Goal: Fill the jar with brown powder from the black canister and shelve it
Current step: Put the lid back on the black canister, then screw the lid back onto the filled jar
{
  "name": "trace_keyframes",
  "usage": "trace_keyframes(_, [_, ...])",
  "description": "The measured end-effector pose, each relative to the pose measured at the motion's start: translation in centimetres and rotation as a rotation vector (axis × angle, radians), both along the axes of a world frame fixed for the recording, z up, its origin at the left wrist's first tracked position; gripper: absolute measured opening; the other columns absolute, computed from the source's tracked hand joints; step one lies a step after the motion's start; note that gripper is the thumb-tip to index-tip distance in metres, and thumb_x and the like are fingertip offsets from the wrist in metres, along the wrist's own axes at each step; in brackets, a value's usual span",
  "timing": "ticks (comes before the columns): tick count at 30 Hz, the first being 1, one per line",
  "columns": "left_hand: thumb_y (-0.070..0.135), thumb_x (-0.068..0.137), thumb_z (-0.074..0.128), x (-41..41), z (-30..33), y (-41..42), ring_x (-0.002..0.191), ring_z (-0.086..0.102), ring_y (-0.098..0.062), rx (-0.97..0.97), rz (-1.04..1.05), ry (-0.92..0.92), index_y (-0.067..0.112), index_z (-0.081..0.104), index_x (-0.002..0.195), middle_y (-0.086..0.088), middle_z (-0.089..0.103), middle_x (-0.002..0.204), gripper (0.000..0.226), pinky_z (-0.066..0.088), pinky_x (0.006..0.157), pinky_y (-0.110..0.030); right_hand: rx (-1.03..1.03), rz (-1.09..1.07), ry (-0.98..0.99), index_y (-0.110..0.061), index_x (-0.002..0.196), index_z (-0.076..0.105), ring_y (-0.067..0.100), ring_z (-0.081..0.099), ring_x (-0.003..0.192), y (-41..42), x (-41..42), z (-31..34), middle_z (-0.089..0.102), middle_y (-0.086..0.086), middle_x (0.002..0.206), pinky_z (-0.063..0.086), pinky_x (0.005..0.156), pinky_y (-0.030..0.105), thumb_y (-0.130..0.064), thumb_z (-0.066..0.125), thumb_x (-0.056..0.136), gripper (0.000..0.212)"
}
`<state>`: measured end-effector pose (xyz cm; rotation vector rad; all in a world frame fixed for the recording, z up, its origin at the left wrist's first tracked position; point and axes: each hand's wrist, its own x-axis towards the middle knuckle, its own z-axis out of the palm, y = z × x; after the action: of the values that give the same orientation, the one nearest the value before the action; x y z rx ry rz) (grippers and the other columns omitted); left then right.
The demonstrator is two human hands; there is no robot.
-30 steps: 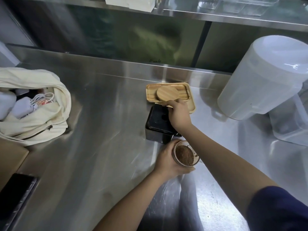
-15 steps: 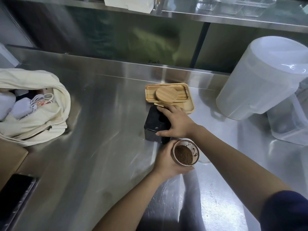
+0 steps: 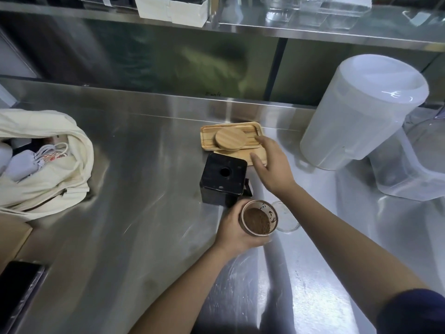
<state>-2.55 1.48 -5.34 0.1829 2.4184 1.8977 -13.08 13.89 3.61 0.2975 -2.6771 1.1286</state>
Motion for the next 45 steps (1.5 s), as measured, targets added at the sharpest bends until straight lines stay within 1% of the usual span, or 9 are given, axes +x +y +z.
trace_keyframes(5, [0.027,0.050,0.094,0.1,-0.1,0.2,0.105,0.065,-0.002,0.005,0.006,0.005,0.039,0.058,0.113,0.021,0.068,0.111,0.073,0.046,0.083,-0.008,0.028,-0.158,-0.055,-0.006,0.125,0.051,0.029,0.051,0.118,5.1,3.7,-3.1,0.056,0.014,0.127,0.036,0.094,0.028,-0.003,0.054,0.089,0.037])
trace_keyframes(9, [0.027,0.050,0.096,0.2,-0.1,0.1,0.104,0.063,0.002,-0.026,0.009,-0.014,0.036,0.058,0.114,0.023,0.067,0.110,0.076,0.044,0.083,-0.007,0.191,-0.101,-0.264,-0.007,0.132,0.048,0.033,0.040,0.131,7.4,6.1,-5.5,0.046,0.019,0.139,0.033,0.106,0.038,-0.003,0.058,0.082,0.050])
trace_keyframes(19, [0.042,0.047,0.089,0.5,1.2,0.2,0.107,0.061,0.000,-0.050,-0.008,-0.041,0.037,0.057,0.114,0.018,0.067,0.112,0.075,0.048,0.087,-0.014,0.570,0.155,-0.546,-0.024,0.150,0.010,0.031,0.008,0.145,8.1,7.8,-8.8,0.012,0.013,0.157,0.016,0.117,0.048,-0.045,0.071,0.068,0.104])
trace_keyframes(26, [0.030,0.049,0.093,0.5,1.1,0.2,0.104,0.062,0.003,-0.044,0.011,-0.039,0.037,0.058,0.112,0.019,0.068,0.110,0.071,0.046,0.085,-0.010,0.700,0.075,-0.454,-0.021,0.142,0.029,0.034,0.041,0.121,8.0,7.6,-8.8,0.045,0.011,0.133,0.040,0.100,0.041,-0.046,0.067,0.068,0.087])
trace_keyframes(29, [0.024,0.050,0.095,0.5,0.8,0.1,0.106,0.061,0.002,-0.047,-0.002,-0.044,0.034,0.058,0.115,0.017,0.068,0.112,0.075,0.045,0.084,-0.009,0.578,-0.068,-0.405,-0.024,0.137,0.037,0.037,0.046,0.106,8.2,7.7,-7.5,0.052,0.016,0.117,0.043,0.092,0.042,-0.050,0.066,0.069,0.078])
trace_keyframes(36, [0.027,0.050,0.095,0.4,0.1,0.1,0.108,0.061,0.000,-0.033,-0.002,-0.056,0.033,0.058,0.118,0.018,0.066,0.114,0.078,0.049,0.089,-0.019,-0.405,-0.326,-0.295,-0.029,0.098,0.055,0.020,0.061,0.087,7.5,7.7,-3.4,0.062,0.005,0.094,0.052,0.078,0.039,-0.038,0.074,0.074,0.033])
trace_keyframes(38, [0.030,0.050,0.094,0.4,0.0,0.2,0.109,0.061,0.001,-0.031,-0.001,-0.055,0.034,0.057,0.118,0.020,0.066,0.114,0.078,0.049,0.088,-0.017,-0.558,-0.331,-0.239,-0.028,0.089,0.048,0.009,0.063,0.076,6.8,8.1,-2.6,0.059,-0.004,0.084,0.052,0.071,0.035,-0.035,0.079,0.069,0.037])
trace_keyframes(40, [0.033,0.050,0.093,0.4,0.0,0.2,0.109,0.061,0.000,-0.024,-0.001,-0.058,0.036,0.056,0.119,0.022,0.066,0.114,0.078,0.049,0.088,-0.017,-0.556,-0.297,-0.123,-0.021,0.083,0.042,0.006,0.056,0.076,6.0,8.9,-2.3,0.052,-0.003,0.082,0.048,0.069,0.029,-0.040,0.081,0.060,0.049])
trace_keyframes(45, [0.035,0.045,0.095,0.4,-0.6,0.3,0.104,0.066,-0.002,0.025,0.000,-0.094,0.050,0.054,0.115,0.020,0.069,0.112,0.082,0.055,0.085,-0.023,-0.349,-0.139,-0.032,-0.017,0.072,0.037,0.028,0.055,0.092,3.7,10.7,-3.1,0.055,0.009,0.086,0.046,0.073,0.042,-0.029,0.086,0.053,0.054])
